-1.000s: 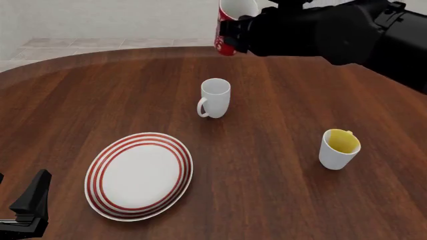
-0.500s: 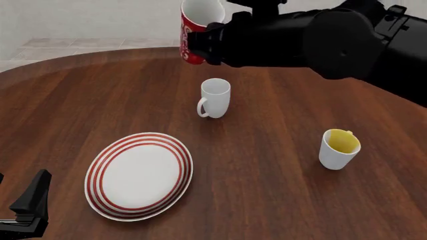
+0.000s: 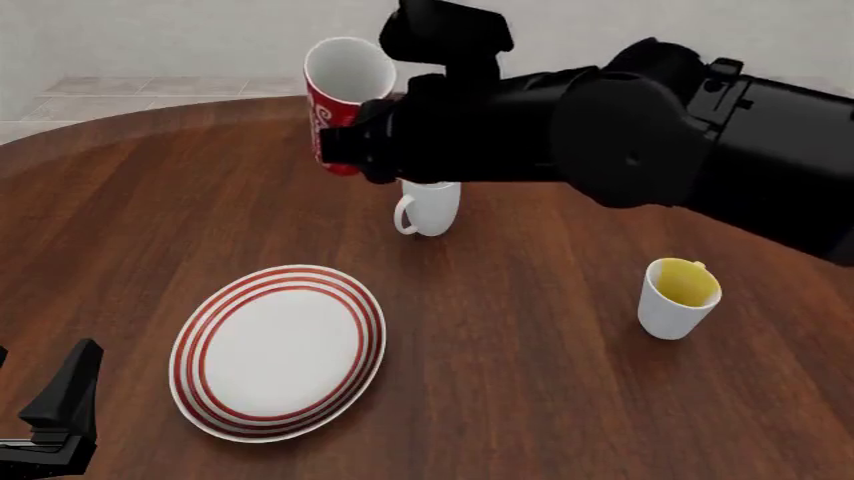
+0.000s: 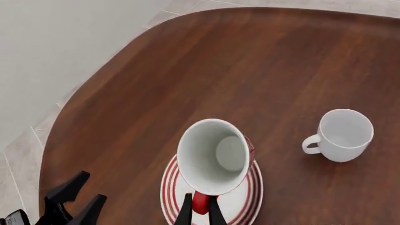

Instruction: Pick up the red mug and put it on the plate

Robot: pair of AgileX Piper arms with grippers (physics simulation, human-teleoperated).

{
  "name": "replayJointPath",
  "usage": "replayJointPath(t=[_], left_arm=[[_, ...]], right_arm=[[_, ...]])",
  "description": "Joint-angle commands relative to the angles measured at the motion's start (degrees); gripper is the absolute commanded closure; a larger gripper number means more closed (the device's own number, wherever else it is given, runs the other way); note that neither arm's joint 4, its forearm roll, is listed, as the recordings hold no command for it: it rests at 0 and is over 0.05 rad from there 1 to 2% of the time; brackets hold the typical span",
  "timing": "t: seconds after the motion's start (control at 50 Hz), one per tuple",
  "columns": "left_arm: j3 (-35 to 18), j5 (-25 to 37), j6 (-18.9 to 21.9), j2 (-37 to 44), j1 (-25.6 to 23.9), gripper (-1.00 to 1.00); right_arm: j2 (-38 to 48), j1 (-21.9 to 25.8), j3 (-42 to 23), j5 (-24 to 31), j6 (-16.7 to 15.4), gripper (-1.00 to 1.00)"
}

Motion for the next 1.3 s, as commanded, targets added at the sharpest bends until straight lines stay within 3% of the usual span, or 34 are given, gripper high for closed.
replayJointPath(t=[0.02,0.78,1.3], left_arm=[[0.0,0.0,0.0,-0.02,0.0,-1.0],[0.0,0.0,-0.01,-0.01,0.01,-1.0],[0.0,0.0,-0.01,-0.01,0.0,-1.0]], right_arm=[[0.48,2.59,0.37,-0.15,0.32,1.0],[5.25,8.64,3.3,-1.64,1.82,1.0],[6.48,9.84,6.53,-3.56,3.72,1.0]])
